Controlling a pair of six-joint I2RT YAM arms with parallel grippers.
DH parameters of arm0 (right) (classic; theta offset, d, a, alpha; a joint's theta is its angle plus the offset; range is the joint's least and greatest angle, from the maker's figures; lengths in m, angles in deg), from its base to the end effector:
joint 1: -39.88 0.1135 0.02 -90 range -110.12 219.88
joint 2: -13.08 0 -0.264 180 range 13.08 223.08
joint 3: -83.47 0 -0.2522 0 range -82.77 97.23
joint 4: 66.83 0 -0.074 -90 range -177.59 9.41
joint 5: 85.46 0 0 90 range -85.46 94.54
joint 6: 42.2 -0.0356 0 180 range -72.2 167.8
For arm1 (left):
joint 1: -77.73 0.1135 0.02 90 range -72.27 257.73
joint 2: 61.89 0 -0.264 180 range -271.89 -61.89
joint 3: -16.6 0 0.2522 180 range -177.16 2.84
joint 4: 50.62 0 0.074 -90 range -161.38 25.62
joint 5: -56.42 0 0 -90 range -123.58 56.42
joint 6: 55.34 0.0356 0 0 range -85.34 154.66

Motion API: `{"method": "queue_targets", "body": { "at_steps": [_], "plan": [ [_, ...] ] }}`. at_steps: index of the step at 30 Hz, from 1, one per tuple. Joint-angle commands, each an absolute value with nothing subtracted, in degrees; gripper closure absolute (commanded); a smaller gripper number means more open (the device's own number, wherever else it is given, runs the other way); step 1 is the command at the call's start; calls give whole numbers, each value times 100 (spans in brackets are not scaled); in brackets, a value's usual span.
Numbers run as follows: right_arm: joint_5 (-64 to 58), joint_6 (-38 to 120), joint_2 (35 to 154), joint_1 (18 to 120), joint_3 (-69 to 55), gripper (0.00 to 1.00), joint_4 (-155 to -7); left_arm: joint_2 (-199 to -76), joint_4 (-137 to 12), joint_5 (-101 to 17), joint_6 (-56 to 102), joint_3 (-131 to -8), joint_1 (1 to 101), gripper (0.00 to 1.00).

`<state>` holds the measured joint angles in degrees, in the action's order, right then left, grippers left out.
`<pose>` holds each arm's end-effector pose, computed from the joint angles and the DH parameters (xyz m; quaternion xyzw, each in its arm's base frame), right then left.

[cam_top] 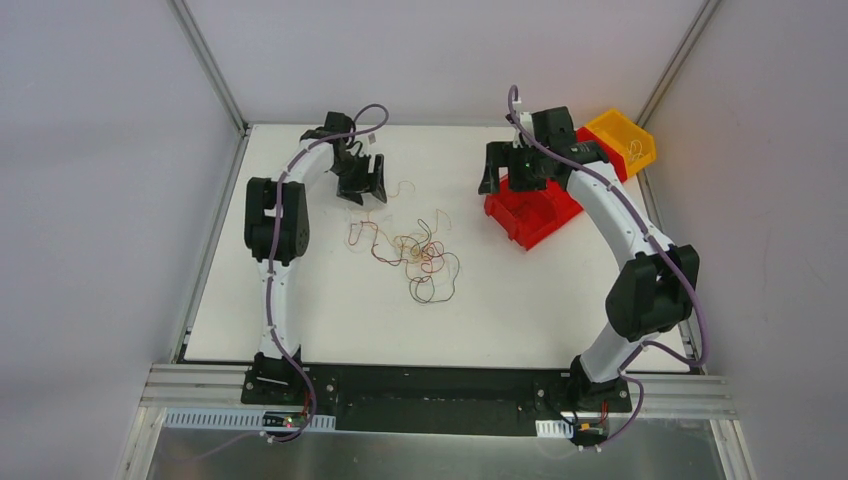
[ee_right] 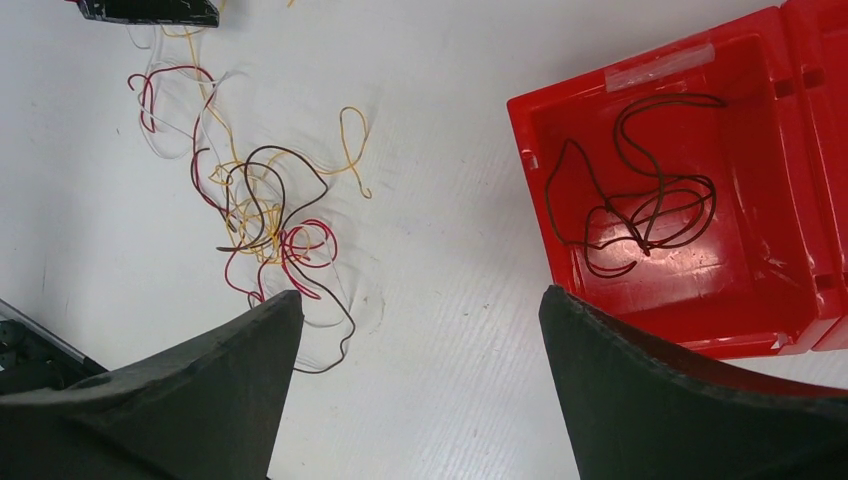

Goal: Untangle the cables

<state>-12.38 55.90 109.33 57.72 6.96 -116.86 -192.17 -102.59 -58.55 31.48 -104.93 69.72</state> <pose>0.3569 0.1257 0.3343 -0.2608 0.8700 0.1679 0.3832 0.4850 -0.0834 0.1838 0.0944 0.9415 -0.2322 0.2252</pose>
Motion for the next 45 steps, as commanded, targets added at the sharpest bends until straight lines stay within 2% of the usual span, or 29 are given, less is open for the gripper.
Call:
{"method": "queue_targets", "body": {
  "at_steps": [1, 4, 6, 11, 18, 23, 30, 33, 36, 41, 45],
  "plan": [
    [-1249, 5507, 10608, 5731, 717, 8, -11780, -19502, -10228, -6399, 2772, -10888, 6781, 40],
    [-1246, 5543, 10601, 5716, 780, 9, -11843, -19450, -10215, -6437, 2891, -11030, 6680, 82],
    [-1330, 5589, 10559, 5710, 793, 9, -11839, -19185, -10165, -6453, 2945, -11102, 6622, 100],
    [-2055, 5489, 10359, 5697, 772, 7, -11521, -18010, -9876, -7026, 2764, -11391, 6500, 100],
    [-3233, 4484, 10100, 5930, 624, 4, -9821, -17274, -9749, -7894, 1837, -12763, 6477, 100],
    [-2931, 3971, 10236, 6571, 721, 1, -8183, -17009, -9465, -8338, 1275, -13147, 6364, 100],
    [-2238, 3856, 11296, 7476, 1246, 2, -6433, -16720, -8441, -8519, 520, -13256, 6299, 100],
    [-2172, 3729, 11605, 7631, 1286, 14, -6384, -16639, -8179, -8449, 421, -13444, 6298, 100],
    [-2231, 3705, 11363, 7628, 865, 24, -6469, -16545, -8090, -8441, 478, -13465, 6305, 100],
    [-2560, 4527, 10174, 7543, 285, 3, -7525, -16250, -8084, -8455, 495, -12745, 6297, 100],
    [-2630, 5438, 9258, 7260, 303, 1, -9384, -16148, -8021, -8717, 547, -12354, 6255, 100]
  ]
}}
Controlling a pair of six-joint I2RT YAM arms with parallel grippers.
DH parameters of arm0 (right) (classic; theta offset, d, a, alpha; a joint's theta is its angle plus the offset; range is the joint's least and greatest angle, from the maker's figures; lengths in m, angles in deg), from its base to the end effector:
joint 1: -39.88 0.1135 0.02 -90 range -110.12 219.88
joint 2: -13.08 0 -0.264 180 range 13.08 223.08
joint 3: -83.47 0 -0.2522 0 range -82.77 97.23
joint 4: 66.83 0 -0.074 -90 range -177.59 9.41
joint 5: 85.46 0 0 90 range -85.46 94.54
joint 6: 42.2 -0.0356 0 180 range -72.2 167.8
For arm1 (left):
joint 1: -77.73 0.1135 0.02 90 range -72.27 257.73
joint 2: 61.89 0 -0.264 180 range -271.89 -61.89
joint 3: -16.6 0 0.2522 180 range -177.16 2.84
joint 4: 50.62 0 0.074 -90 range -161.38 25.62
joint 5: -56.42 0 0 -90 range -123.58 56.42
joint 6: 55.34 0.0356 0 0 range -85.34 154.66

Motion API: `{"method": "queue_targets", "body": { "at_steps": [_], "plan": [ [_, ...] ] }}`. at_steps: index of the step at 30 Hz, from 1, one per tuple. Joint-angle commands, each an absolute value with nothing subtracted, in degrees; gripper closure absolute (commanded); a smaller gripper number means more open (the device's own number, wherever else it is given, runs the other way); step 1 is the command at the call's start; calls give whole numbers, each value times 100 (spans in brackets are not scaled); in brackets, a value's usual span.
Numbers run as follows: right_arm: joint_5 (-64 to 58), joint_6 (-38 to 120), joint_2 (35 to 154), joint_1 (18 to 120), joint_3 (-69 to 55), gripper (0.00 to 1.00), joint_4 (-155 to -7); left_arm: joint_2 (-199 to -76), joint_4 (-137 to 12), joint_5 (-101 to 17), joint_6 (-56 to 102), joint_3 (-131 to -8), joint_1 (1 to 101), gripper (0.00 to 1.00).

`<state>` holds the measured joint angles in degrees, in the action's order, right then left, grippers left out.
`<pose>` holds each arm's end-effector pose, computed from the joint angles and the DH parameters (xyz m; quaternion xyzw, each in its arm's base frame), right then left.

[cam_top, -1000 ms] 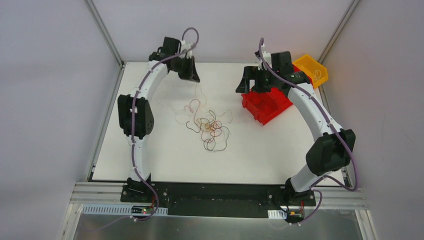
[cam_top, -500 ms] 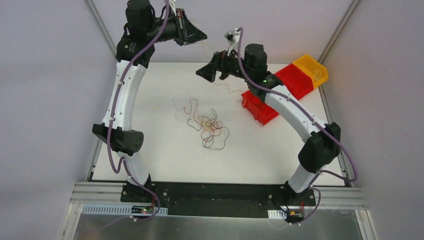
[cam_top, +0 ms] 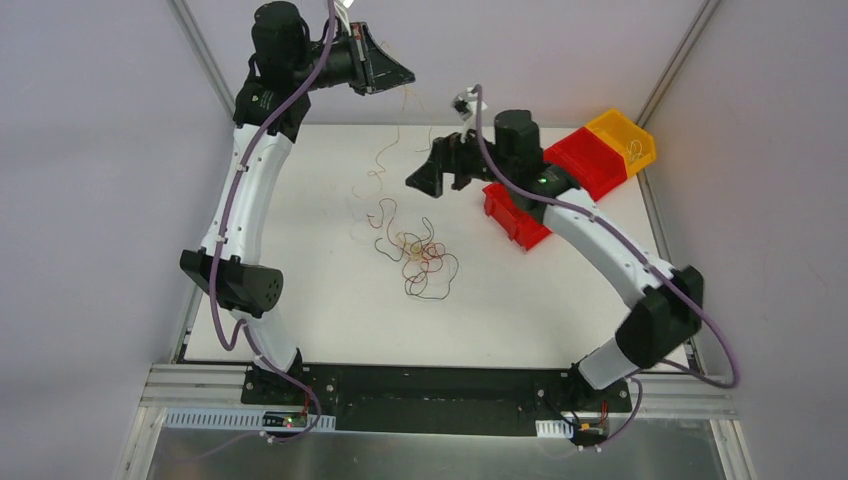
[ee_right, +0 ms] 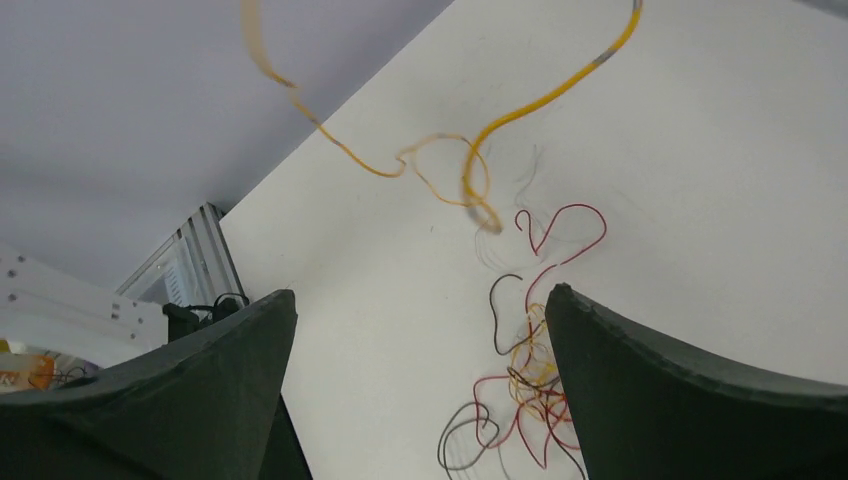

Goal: Untangle the cables

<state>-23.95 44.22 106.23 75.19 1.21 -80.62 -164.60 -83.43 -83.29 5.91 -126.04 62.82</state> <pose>0.3083 0.2392 0.3804 -0.3552 0.6664 0.3858 0.5300 0.3484 -0.1209 0.5449 0.2404 0.6341 -0.5112 0.5280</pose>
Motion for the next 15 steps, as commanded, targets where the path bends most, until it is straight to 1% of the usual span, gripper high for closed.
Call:
{"method": "queue_targets", "body": {
  "at_steps": [1, 4, 7, 10, 15],
  "plan": [
    [-2651, 5453, 9050, 7107, 343, 0, -9731, -16156, -8022, -8923, 590, -12321, 6212, 100],
    [-2989, 5553, 8666, 6663, 734, 1, -10685, -16111, -8012, -9327, 627, -12127, 6052, 100],
    [-2987, 5606, 8658, 6585, 1329, 1, -11228, -16040, -8007, -9502, 663, -11945, 5869, 100],
    [-3093, 5094, 8777, 6592, 1557, 1, -11037, -15999, -8002, -9710, 744, -11879, 5646, 100],
    [-3359, 4285, 8772, 6637, 1150, 1, -9864, -16025, -7941, -9873, 601, -11870, 5283, 100]
  ]
}}
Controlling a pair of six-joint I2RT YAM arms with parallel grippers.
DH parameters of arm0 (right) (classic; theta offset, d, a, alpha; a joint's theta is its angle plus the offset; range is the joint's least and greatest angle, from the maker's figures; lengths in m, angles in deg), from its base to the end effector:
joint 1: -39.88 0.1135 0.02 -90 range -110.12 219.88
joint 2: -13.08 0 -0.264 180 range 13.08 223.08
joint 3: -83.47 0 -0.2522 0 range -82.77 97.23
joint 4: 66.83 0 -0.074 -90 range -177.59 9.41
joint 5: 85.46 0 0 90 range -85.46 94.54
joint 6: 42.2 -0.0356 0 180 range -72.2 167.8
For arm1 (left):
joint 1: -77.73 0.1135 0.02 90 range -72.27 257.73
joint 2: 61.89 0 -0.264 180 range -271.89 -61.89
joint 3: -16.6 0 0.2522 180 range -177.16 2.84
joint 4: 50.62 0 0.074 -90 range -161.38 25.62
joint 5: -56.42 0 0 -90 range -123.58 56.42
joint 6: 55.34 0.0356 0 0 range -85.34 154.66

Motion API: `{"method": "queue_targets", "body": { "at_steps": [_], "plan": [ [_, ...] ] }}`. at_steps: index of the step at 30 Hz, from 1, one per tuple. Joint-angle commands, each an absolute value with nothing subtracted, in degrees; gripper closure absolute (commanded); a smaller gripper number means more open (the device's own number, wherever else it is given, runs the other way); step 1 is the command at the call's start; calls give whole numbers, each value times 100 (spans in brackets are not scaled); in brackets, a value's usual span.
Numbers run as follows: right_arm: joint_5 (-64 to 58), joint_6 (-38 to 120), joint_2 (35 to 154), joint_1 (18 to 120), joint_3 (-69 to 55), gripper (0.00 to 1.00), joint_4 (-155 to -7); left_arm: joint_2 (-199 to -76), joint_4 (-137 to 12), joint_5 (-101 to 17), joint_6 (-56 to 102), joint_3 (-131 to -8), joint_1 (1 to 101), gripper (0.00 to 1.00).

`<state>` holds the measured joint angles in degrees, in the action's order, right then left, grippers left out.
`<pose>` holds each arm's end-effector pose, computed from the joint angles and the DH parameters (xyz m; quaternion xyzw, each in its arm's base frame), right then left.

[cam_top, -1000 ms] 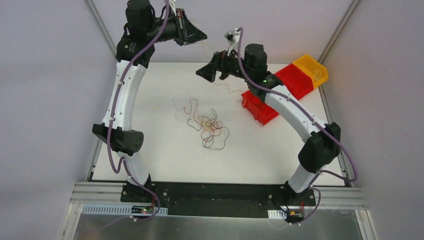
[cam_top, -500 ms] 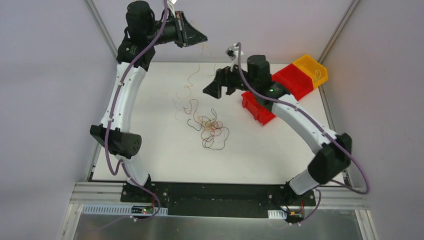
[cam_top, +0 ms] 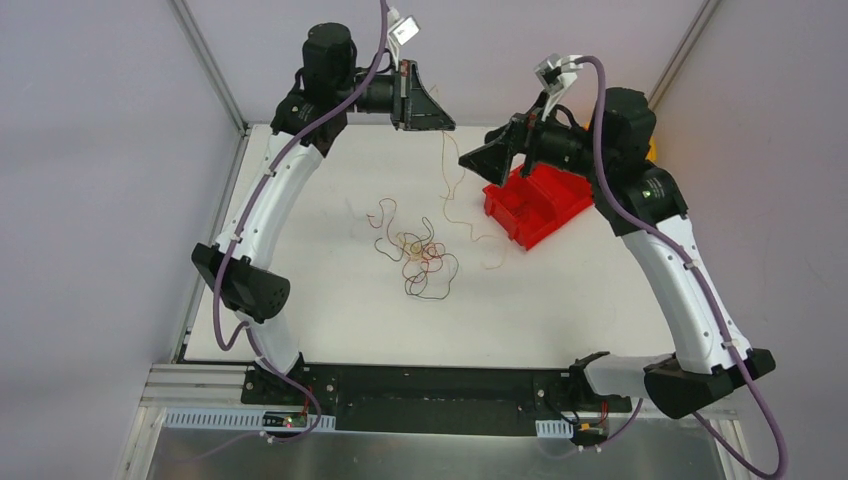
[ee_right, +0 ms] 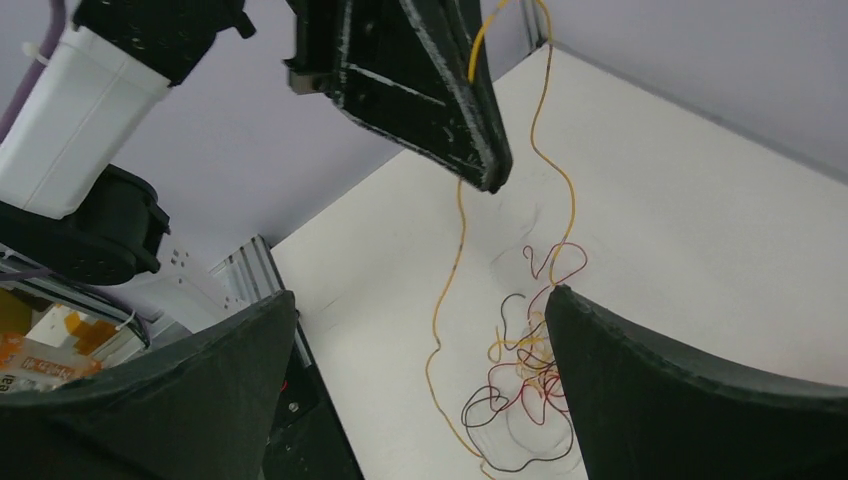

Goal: Untangle the cables

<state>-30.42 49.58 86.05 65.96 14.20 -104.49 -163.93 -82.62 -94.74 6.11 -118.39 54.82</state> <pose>0.2113 0.1261 0.5205 -0.3686 0.6029 0.3495 0.6153 0.3359 -0.1758 0.5104 0.3326 0.6208 -0.5878 0.3981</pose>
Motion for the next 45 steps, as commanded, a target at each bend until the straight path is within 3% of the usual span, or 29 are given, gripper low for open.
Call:
{"method": "queue_targets", "body": {
  "at_steps": [1, 10, 20, 23, 27, 28, 30, 32, 33, 34, 45],
  "plan": [
    [-3376, 4244, 8781, 6686, 1124, 1, -9765, -16039, -7918, -9897, 550, -11871, 5245, 100],
    [-2861, 4363, 8949, 7061, 846, 1, -9567, -16023, -7412, -10038, 58, -11731, 5092, 100],
    [-1967, 4721, 9116, 7089, 812, 19, -9506, -16143, -6214, -10353, -1062, -11602, 5073, 100],
    [-1999, 4729, 9123, 7089, 795, 40, -9469, -16207, -5826, -10426, -1375, -11577, 5053, 100],
    [-2063, 4737, 8940, 7031, 766, 97, -9668, -16290, -5630, -10383, -1531, -11616, 5064, 100],
    [-2055, 4732, 8843, 6993, 718, 100, -9697, -16295, -5735, -10255, -1432, -11604, 5082, 95],
    [-2058, 4723, 8654, 6845, 633, 100, -9799, -16260, -6114, -10022, -1089, -11592, 5161, 49],
    [-2094, 4708, 8539, 6508, 628, 100, -9986, -16192, -6378, -9736, -734, -11568, 5308, 26],
    [-2143, 4675, 8515, 6264, 626, 100, -10060, -16156, -6574, -9561, -558, -11571, 5416, 8],
    [-2216, 4653, 8508, 6024, 618, 100, -10108, -16129, -6821, -9370, -356, -11584, 5575, 2],
    [-2648, 5322, 9123, 3888, 674, 100, -9776, -15705, -8017, -8245, 1662, -10868, 6279, 1]
  ]
}}
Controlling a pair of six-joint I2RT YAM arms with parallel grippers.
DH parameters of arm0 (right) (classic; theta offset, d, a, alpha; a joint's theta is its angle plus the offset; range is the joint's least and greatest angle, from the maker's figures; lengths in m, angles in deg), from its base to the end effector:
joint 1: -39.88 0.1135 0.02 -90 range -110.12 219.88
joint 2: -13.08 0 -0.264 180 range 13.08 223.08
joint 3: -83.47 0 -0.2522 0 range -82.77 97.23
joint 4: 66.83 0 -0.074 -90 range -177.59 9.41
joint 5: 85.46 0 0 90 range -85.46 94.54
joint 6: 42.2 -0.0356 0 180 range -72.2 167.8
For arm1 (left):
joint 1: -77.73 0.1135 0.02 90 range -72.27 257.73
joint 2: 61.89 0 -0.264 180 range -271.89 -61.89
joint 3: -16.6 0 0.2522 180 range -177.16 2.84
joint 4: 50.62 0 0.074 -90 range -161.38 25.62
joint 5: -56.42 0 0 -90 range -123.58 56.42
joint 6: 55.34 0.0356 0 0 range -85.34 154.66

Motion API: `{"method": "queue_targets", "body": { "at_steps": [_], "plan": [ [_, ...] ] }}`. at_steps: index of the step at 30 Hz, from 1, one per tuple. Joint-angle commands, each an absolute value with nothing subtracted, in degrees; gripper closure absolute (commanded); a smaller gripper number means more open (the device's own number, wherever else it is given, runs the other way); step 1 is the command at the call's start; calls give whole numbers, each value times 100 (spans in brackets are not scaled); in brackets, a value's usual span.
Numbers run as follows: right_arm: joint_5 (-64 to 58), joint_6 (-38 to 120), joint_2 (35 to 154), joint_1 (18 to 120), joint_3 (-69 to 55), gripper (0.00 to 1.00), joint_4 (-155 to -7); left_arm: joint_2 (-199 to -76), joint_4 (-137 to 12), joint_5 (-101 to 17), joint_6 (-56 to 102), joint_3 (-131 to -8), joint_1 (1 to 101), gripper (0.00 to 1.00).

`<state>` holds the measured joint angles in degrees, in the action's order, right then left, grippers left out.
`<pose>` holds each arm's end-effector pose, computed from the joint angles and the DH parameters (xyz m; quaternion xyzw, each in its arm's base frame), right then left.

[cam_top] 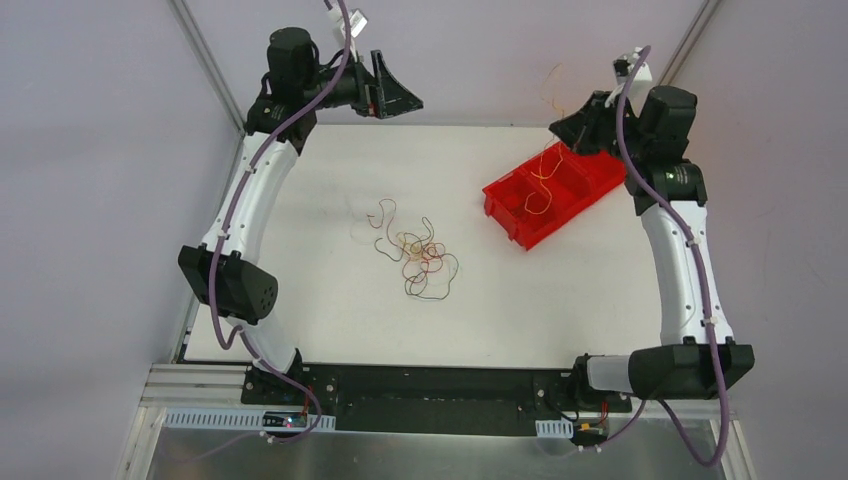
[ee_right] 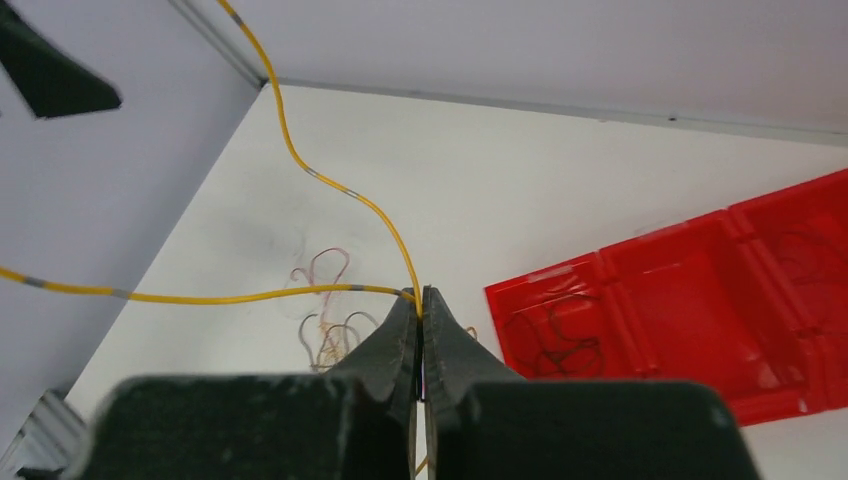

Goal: Untangle the cables

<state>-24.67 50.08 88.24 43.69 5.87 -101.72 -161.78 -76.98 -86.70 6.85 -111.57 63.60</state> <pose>0.2790 0.0360 0.4701 -0.2045 0.7185 0.1983 0.6345 0.3642 -0.1211 0.4963 0.2451 0.6557 -0.5204 0.4892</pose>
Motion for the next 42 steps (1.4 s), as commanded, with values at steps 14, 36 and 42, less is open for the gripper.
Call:
{"method": "queue_targets", "body": {
  "at_steps": [14, 36, 42],
  "plan": [
    [-2483, 5969, 11042, 3071, 997, 100, -8405, -16041, -8269, -8070, 1919, -10729, 6373, 1],
    [-2654, 5544, 12487, 2990, 2403, 100, -8415, -16591, -8478, -8034, 2016, -10861, 6616, 1],
    [-2599, 5905, 12249, 3083, 1273, 100, -8695, -16540, -8477, -8061, 1990, -10705, 6663, 1]
  ]
}}
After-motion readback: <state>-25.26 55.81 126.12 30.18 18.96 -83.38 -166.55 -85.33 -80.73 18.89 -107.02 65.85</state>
